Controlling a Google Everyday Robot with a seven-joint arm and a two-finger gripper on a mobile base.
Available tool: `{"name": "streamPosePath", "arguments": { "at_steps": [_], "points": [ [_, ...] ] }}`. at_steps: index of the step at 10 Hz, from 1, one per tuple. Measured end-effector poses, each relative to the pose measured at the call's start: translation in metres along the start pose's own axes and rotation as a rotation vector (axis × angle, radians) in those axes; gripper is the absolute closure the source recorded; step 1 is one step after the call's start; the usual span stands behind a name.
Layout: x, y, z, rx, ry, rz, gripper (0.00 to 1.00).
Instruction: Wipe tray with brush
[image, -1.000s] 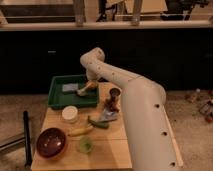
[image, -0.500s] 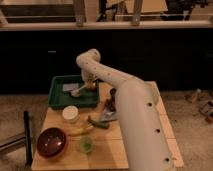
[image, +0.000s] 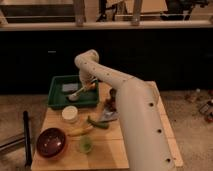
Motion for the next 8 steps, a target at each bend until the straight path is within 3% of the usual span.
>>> {"name": "streamPosePath", "arguments": {
  "at_steps": [2, 5, 8],
  "points": [
    [-0.001, 0.009, -0.006, -0.018, 0.003, -0.013, 1.0],
    [0.03, 0.021, -0.018, -0.039, 0.051, 0.024, 1.0],
    [0.049, 0.02, -0.024, -0.027, 0.106, 0.075, 1.0]
  ]
}}
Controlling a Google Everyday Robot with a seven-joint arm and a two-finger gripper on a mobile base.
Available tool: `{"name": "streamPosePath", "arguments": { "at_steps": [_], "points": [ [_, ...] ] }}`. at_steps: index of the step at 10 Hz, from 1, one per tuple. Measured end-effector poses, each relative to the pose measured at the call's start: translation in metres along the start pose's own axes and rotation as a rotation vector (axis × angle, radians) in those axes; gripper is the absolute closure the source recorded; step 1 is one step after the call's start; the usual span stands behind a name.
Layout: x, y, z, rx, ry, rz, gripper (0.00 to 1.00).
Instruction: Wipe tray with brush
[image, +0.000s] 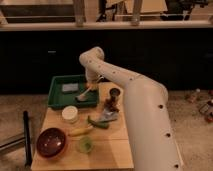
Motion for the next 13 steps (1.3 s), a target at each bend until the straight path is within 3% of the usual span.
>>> {"name": "streamPosePath", "arguments": {
  "at_steps": [4, 7, 10, 13],
  "points": [
    [0.008, -0.016, 0.007, 0.067, 0.039, 0.048, 1.0],
    [-0.002, -0.026, 0.017, 0.09, 0.022, 0.04, 1.0],
    [-0.031, -0.03, 0.026, 0.072, -0.055, -0.025, 1.0],
    [-0.04, -0.019, 0.024, 0.043, -0.104, -0.082, 1.0]
  ]
}}
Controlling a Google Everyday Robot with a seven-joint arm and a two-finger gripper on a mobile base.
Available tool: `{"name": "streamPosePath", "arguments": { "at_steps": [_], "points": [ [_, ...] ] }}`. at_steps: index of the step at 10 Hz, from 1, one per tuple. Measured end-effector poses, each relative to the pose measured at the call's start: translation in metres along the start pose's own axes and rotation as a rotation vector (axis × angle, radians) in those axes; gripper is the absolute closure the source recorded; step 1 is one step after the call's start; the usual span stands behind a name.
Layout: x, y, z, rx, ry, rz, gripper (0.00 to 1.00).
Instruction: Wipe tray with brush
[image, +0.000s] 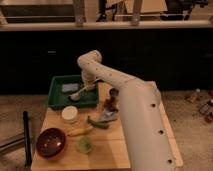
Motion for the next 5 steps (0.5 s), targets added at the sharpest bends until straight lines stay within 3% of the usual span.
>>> {"name": "streamPosePath", "arguments": {
  "at_steps": [2, 5],
  "points": [
    [0.002, 0.009, -0.007, -0.013, -0.002, -0.015, 1.0],
    [0.019, 0.019, -0.022, -0.004, 0.021, 0.004, 1.0]
  ]
}}
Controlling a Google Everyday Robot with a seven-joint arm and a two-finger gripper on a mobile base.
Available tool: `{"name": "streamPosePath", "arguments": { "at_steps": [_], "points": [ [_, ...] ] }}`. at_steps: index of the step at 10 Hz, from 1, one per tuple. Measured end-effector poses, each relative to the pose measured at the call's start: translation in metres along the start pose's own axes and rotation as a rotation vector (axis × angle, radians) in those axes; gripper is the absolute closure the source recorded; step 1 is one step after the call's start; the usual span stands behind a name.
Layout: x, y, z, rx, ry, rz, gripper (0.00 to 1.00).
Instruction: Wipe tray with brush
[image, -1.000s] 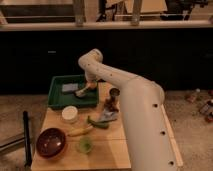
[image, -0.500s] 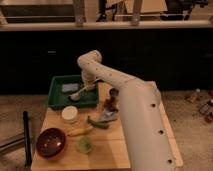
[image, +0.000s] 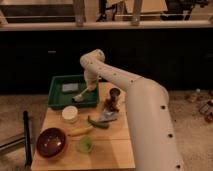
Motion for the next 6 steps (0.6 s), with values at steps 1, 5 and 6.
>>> {"name": "streamPosePath", "arguments": {
  "at_steps": [1, 5, 6],
  "points": [
    [0.008, 0.002, -0.008, 0.014, 0.001, 0.008, 1.0],
    [0.022, -0.005, -0.019, 0.064, 0.01, 0.037, 1.0],
    [0.027, -0.008, -0.018, 0.075, 0.013, 0.047, 1.0]
  ]
}}
